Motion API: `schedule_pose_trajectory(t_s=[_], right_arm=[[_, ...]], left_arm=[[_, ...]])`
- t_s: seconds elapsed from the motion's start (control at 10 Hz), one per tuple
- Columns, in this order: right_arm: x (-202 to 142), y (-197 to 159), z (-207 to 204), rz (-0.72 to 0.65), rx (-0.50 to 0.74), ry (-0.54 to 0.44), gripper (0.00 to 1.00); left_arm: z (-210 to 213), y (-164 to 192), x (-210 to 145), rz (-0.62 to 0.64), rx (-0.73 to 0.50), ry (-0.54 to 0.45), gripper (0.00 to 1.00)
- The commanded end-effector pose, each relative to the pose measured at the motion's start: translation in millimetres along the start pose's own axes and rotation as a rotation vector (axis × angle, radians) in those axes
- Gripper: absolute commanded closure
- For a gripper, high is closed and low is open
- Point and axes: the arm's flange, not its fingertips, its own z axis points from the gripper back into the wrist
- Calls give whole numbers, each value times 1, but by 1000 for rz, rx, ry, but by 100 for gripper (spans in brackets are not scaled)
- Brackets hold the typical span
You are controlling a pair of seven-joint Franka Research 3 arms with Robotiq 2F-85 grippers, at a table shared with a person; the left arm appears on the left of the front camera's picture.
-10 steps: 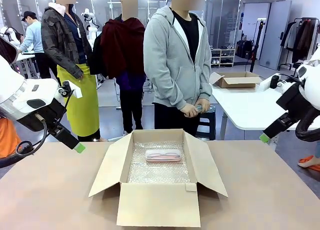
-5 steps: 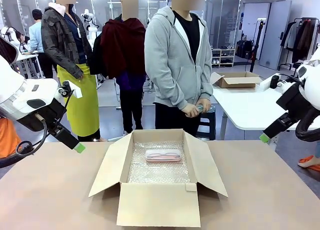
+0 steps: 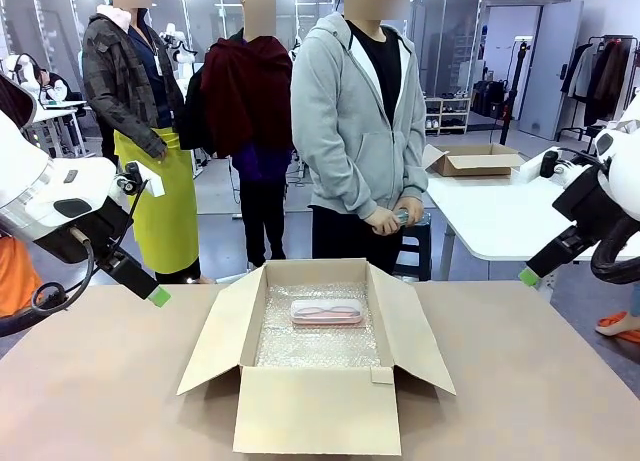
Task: Pack the glasses set securely to prepare it for shipping.
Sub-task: Put the Glasses case from the right side of the table into the Package Box.
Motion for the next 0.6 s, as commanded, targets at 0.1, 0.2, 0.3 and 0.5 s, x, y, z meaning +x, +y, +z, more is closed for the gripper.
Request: schedule_pose_trajectory(t_s=[0.1, 0.2, 0.3, 0.5], right_arm=[[0, 1, 0, 0, 2, 4, 0], [0, 1, 0, 0, 2, 4, 0], [0, 1, 0, 0, 2, 4, 0], [0, 1, 0, 0, 2, 4, 0]], left_arm=[[1, 1, -1, 0, -5, -3, 0], [1, 1, -1, 0, -5, -3, 0], [1, 1, -1, 0, -5, -3, 0], [1, 1, -1, 0, -5, -3, 0]])
